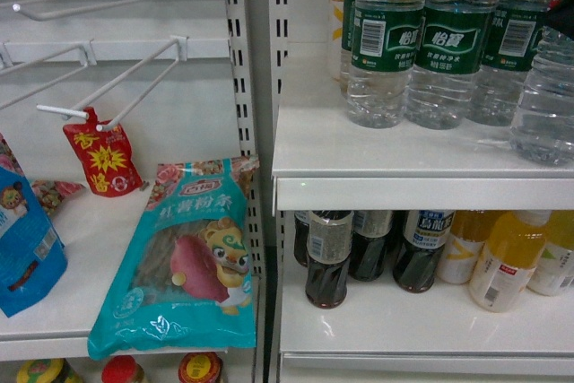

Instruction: Move water from second to third shelf

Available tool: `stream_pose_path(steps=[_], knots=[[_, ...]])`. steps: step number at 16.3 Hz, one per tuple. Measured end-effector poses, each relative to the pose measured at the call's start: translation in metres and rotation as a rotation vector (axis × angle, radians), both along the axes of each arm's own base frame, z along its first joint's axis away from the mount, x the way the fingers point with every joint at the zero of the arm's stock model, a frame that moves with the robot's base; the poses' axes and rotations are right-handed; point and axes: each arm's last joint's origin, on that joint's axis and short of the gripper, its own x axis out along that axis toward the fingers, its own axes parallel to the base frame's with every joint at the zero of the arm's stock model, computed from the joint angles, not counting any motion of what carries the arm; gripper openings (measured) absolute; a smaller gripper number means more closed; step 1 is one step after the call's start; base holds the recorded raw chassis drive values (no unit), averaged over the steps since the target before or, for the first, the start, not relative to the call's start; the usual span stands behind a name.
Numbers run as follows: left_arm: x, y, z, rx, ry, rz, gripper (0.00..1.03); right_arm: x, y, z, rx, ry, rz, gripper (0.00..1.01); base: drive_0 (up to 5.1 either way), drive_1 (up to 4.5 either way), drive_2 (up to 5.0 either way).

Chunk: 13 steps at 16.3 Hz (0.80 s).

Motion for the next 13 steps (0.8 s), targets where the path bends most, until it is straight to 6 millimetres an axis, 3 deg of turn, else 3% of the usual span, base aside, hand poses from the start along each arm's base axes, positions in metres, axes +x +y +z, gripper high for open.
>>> stream_pose_path(steps=[6,11,13], knots=[[0.0,0.0,0.0,0.0,0.0,0.0,0.98,0.0051,0.0003,-0.0027,-0.001,-0.012,-0.004,0.43,0.0,0.0,0.0],[0.0,0.0,0.0,0.0,0.0,0.0,0.98,0.0053,0.0001,-0.0018,-0.005,-0.022,-0.006,0.87,0.0,0.0,0.0],[0.0,0.0,0.0,0.0,0.0,0.0,0.98,0.0053,0.0001,-0.0018,-0.005,-0.022,-0.006,0.94,0.0,0.0,0.0]])
